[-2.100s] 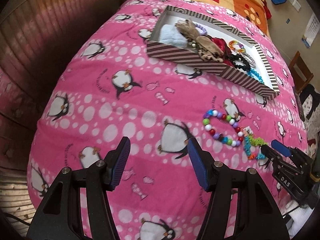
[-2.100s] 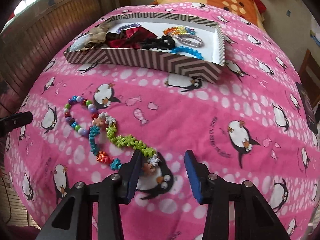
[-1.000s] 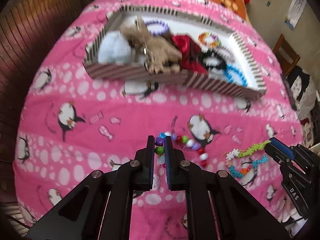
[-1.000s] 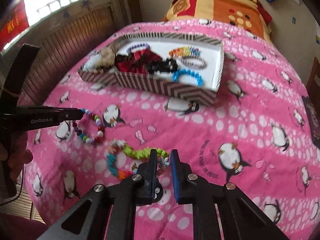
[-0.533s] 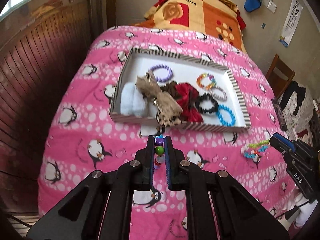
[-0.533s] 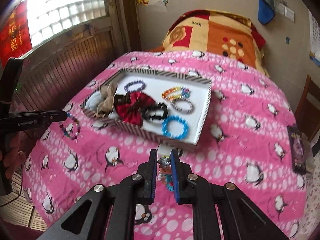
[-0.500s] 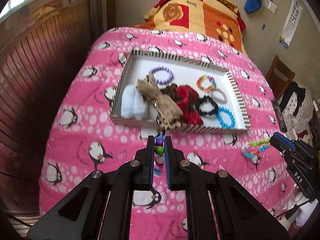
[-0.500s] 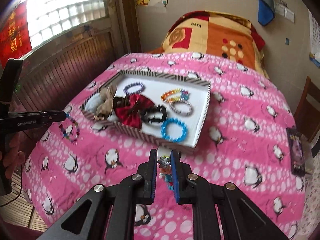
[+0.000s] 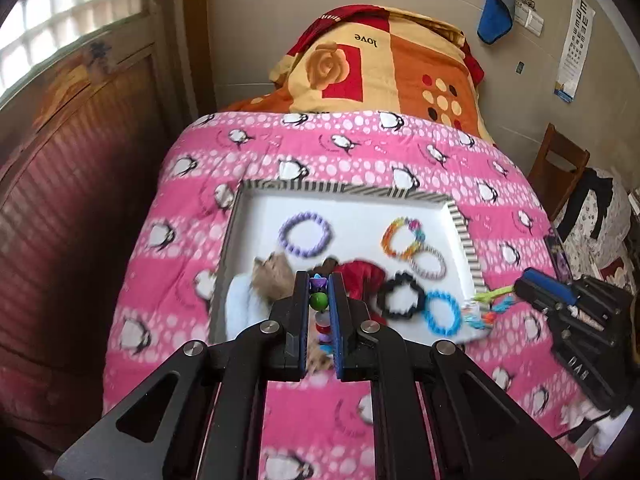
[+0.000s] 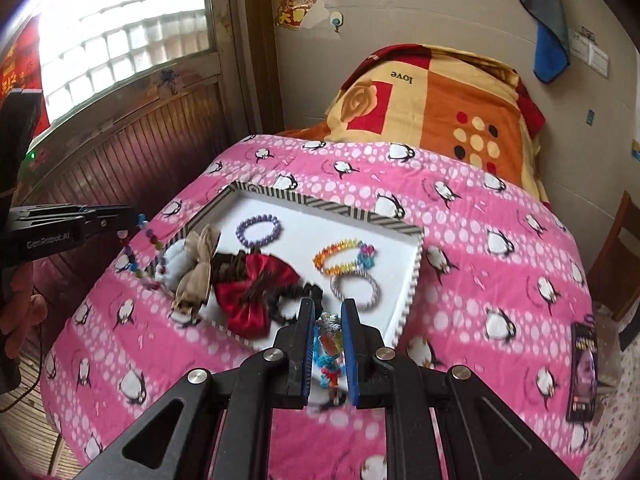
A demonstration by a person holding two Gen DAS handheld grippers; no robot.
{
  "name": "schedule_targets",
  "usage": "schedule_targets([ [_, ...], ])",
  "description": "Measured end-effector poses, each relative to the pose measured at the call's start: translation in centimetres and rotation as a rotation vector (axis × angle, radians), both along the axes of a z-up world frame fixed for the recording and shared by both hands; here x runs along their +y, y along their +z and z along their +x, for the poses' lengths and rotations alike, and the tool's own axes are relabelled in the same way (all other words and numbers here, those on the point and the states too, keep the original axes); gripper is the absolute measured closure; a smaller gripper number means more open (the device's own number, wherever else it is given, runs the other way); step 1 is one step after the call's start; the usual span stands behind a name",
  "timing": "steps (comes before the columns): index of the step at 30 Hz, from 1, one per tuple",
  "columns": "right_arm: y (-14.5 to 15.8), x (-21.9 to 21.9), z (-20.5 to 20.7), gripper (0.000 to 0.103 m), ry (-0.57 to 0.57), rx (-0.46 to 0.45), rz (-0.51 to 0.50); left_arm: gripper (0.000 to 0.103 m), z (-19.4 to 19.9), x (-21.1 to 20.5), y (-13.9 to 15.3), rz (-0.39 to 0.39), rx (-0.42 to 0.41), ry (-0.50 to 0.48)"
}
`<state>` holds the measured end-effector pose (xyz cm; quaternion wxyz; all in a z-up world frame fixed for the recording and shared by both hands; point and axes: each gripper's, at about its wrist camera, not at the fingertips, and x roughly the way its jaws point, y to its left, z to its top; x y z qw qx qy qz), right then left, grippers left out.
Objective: Organize jewelry
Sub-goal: 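Carry both bracelets into the tray and open both tools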
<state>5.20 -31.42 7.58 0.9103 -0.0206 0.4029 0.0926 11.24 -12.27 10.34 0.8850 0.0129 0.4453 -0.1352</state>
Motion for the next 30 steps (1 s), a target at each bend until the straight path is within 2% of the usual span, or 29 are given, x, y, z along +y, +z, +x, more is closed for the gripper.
schedule_targets([
  [10, -1.9, -1.0, 8.3, 0.09, 0.018, 0.057, 0.062, 0.095, 8.0, -6.7, -2.8, -0.01, 0.089, -0.034],
  [14, -4.2, -2.5, 11.6, 0.09, -0.001, 0.11, 0.066, 0.095, 10.8, -8.3, -4.9, -0.004, 0.125, -0.025],
  [21, -9.3, -5.2, 14.6, 0.09, -0.056, 0.207, 0.024, 0.095, 13.6, -7.4, -10.3, 0.057, 0.215, 0.042],
  [26, -10.6, -5.8, 15.2, 0.09, -0.076, 0.233, 0.046, 0.095, 13.7, -6.1, -12.0, 0.071, 0.24, 0.066],
  [29, -10.5, -5.8, 15.1, 0.081, -0.078, 0.229, 0.07, 0.093, 13.1, -5.7, -11.7, 0.068, 0.222, 0.066],
  [30, -10.2, -5.7, 14.8, 0.072, -0.074, 0.218, 0.077, 0.087, 12.8, -5.7, -11.5, 0.07, 0.215, 0.063],
])
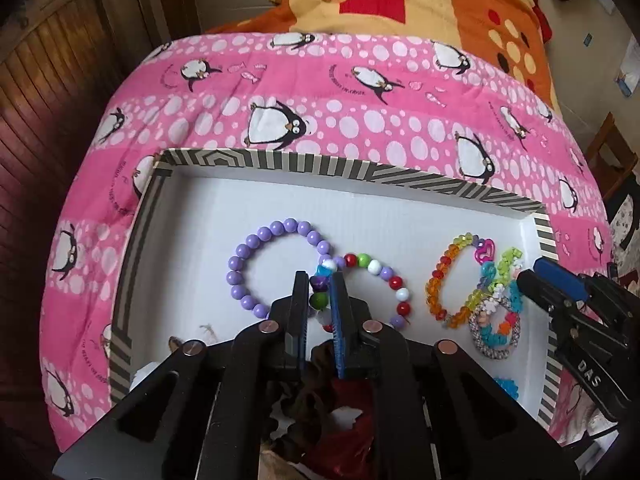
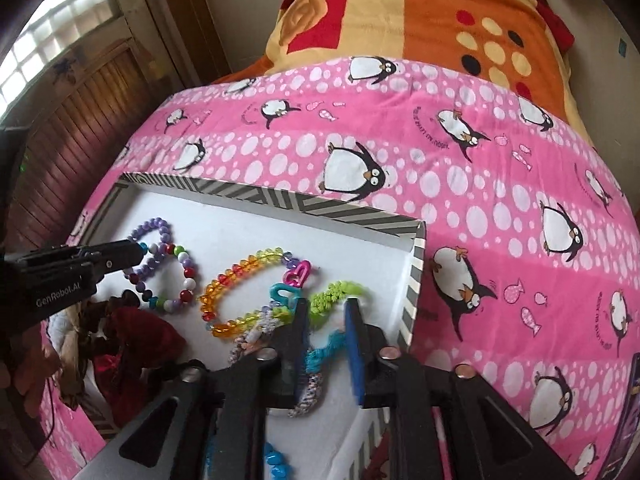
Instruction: Organize jewelry
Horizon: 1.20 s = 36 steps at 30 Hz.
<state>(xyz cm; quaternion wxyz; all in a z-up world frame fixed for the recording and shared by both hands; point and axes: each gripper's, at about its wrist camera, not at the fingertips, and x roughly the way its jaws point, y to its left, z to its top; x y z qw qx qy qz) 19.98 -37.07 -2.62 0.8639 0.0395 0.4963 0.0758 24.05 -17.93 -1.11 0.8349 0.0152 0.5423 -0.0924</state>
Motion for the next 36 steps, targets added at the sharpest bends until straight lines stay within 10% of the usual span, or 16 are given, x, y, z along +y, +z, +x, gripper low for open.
schedule_targets([
  [3, 1.4, 0.5, -1.3, 0.069, -0.003, -0.039, 0.019, 0.054, -1.1, 0.4, 1.1, -0.017, -0.027, -0.003],
  [6, 3.3, 1.0, -3.8, 0.066, -0.018, -0.092, 0.018, 0.049, -2.7, 1.0, 2.4, -0.027, -0.059, 0.015],
  [36, 5.6, 9.9, -25.7, 0.061, -0.057, -0.128, 0.076, 0.048, -25.8, 9.4, 5.1, 0.04, -0.183, 0.057],
])
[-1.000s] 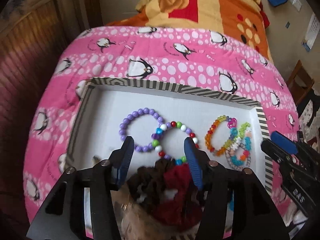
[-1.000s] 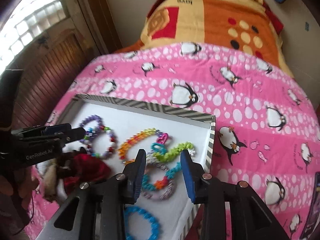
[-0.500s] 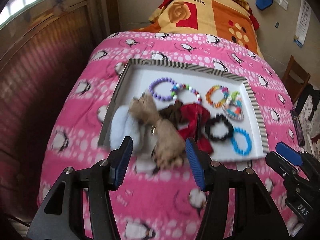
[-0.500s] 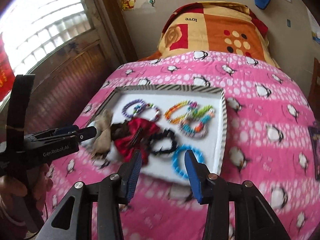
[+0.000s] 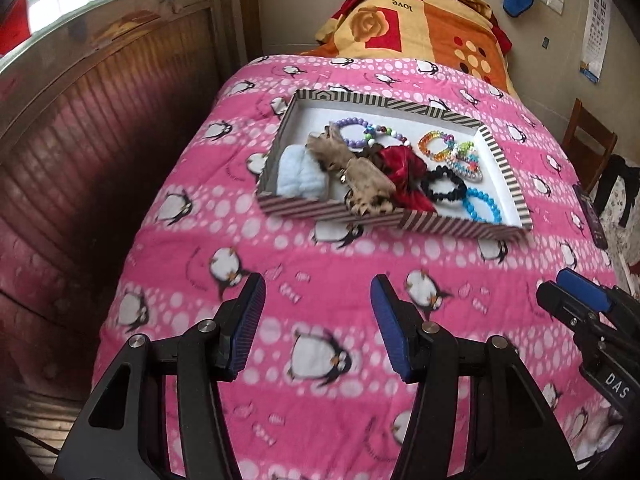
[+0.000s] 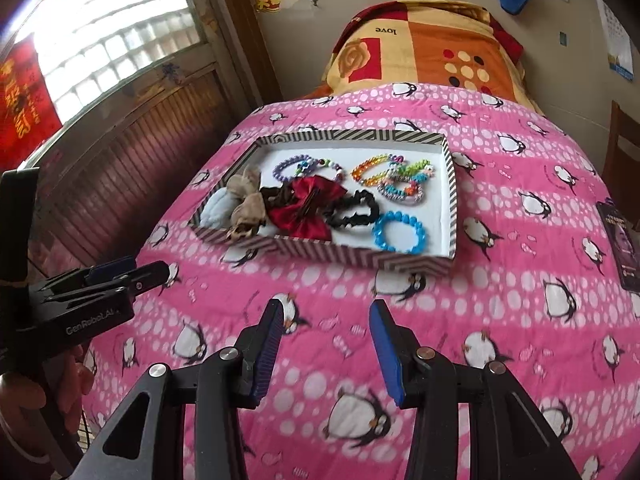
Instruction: Organize jewelry
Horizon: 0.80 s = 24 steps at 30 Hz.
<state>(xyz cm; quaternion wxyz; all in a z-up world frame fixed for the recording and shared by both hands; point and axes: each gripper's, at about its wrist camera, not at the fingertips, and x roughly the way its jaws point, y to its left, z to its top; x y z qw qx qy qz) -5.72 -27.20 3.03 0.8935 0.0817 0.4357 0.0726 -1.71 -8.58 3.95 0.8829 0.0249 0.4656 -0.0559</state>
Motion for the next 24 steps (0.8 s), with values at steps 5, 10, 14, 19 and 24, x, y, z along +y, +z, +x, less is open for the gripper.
schedule_targets([
  [5, 0.3, 0.4, -1.6, 0.061, -0.002, -0.002, -0.004, 0.048, -1.8, 1.0, 0.3, -0.003, -0.009, 0.016],
  [10, 0.5, 0.7, -2.8, 0.061, -0.01, -0.007, -0.01, 0.048, -3.0, 1.1, 0.8, -0.003, -0.024, 0.015],
  [14, 0.8, 0.6, -3.6, 0.061, -0.022, -0.011, -0.017, 0.048, -3.7, 1.0, 1.2, -0.005, -0.04, 0.008],
  [19, 1.1, 0.4, -4.3, 0.06, -0.038, -0.014, -0.022, 0.048, -4.1, 1.0, 1.5, -0.005, -0.049, 0.003],
  [24, 1.3, 0.5, -4.5, 0.06, -0.046, -0.014, -0.031, 0.048, -4.4, 1.1, 1.6, -0.002, -0.056, -0.002],
])
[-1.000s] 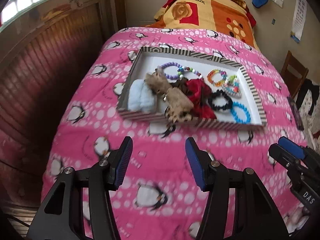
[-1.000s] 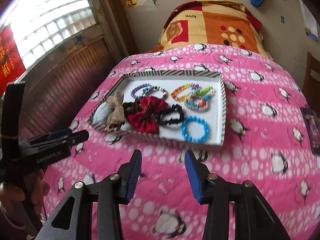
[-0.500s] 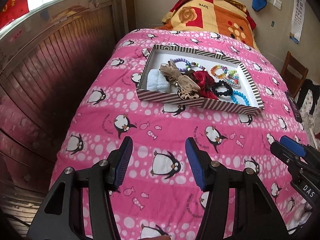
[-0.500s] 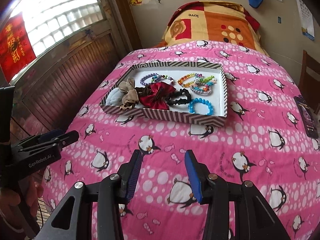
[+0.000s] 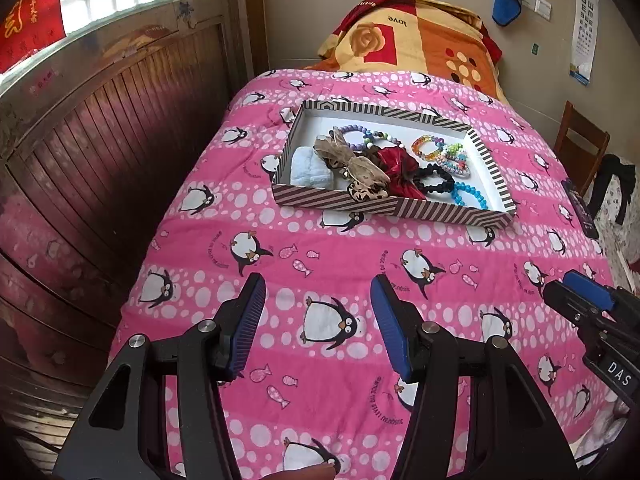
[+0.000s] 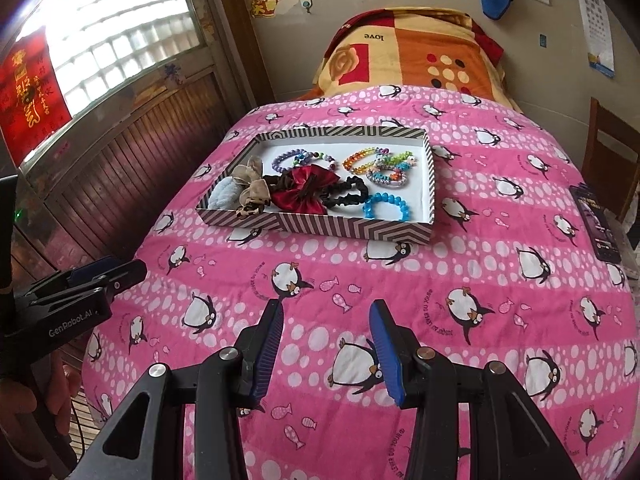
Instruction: Organize jewelry
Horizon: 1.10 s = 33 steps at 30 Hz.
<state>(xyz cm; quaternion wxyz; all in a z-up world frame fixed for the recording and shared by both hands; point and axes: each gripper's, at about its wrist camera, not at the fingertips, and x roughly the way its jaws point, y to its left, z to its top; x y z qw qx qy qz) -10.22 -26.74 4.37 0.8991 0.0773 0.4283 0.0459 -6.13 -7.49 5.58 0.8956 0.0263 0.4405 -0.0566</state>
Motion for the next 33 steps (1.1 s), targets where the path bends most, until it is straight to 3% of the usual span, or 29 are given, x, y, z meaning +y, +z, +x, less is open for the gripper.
schedule_targets([
  [33, -1.1, 0.4, 0.8, 0.059, 0.004, 0.031, -0.022, 0.048, 0.1, 0.6, -1.0, 0.02, 0.02, 0.014],
])
